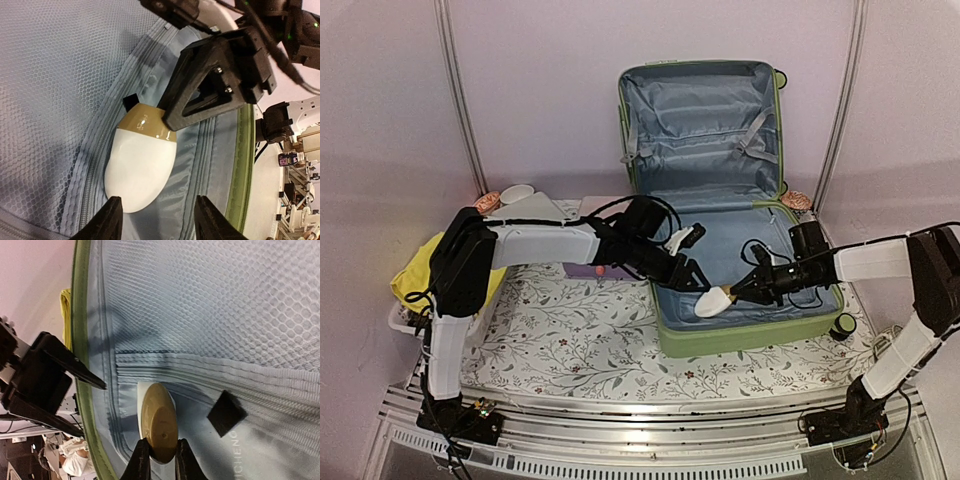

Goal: Open, take out, and arrange the luggage
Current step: Pick up the makeup from the center of the board.

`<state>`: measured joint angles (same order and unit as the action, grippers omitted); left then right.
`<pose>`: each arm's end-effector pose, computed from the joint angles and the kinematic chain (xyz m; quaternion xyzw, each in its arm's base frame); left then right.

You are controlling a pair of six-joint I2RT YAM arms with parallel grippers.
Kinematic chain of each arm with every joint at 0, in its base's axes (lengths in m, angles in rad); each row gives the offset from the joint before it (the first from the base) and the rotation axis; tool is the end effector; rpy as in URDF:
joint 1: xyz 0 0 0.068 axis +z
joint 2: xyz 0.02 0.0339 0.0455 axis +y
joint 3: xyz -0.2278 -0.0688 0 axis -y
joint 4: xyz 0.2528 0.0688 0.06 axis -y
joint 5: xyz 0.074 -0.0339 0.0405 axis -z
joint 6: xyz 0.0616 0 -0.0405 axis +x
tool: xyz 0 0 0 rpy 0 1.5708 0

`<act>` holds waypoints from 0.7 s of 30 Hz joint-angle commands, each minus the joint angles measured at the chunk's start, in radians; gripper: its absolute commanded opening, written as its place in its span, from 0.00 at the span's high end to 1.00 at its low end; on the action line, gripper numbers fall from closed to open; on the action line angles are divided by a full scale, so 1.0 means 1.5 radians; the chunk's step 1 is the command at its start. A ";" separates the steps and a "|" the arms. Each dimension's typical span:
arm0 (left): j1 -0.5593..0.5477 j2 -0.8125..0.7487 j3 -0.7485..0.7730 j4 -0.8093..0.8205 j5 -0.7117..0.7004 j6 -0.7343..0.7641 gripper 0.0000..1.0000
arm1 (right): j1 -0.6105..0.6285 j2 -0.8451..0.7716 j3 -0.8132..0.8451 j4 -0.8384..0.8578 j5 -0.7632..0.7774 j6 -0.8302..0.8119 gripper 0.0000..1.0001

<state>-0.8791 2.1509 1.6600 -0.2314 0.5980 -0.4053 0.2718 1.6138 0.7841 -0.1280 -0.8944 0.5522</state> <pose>0.2857 -0.3994 0.1552 0.3223 0.8181 -0.4506 0.1542 0.2852 0.1294 0.1030 -0.0091 0.8694 0.4867 0.0842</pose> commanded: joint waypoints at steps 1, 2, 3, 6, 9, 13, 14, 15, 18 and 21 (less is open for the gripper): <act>-0.003 -0.011 0.011 -0.014 0.003 0.030 0.48 | 0.001 -0.057 0.005 0.036 -0.027 0.009 0.89; -0.004 -0.015 0.010 -0.015 0.001 0.039 0.48 | 0.001 -0.065 0.008 0.035 -0.028 0.011 0.90; -0.005 -0.020 0.008 -0.015 -0.003 0.047 0.46 | 0.001 -0.072 0.011 0.032 -0.028 0.011 0.90; -0.004 -0.040 -0.003 -0.017 -0.032 0.078 0.41 | 0.001 -0.081 0.025 0.011 -0.027 0.005 0.94; -0.005 -0.067 -0.020 -0.005 -0.066 0.100 0.32 | 0.001 -0.090 0.043 -0.018 -0.017 -0.003 0.94; -0.017 -0.103 -0.055 0.035 -0.128 0.130 0.03 | 0.001 -0.101 0.069 -0.059 0.006 -0.028 0.94; -0.023 -0.109 -0.062 0.044 -0.145 0.138 0.02 | 0.001 -0.102 0.074 -0.065 0.009 -0.033 0.94; -0.030 -0.114 -0.070 0.058 -0.159 0.148 0.02 | 0.001 -0.104 0.077 -0.067 0.008 -0.033 0.94; -0.053 -0.115 -0.082 0.094 -0.193 0.177 0.02 | 0.001 -0.112 0.081 -0.066 0.001 -0.030 0.94; -0.075 -0.098 -0.061 0.095 -0.223 0.209 0.02 | 0.001 -0.117 0.090 -0.072 -0.001 -0.027 0.94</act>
<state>-0.9325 1.9942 1.5589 -0.1417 0.3569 -0.1833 0.2726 1.4731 0.8799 -0.2165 -0.8883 0.5232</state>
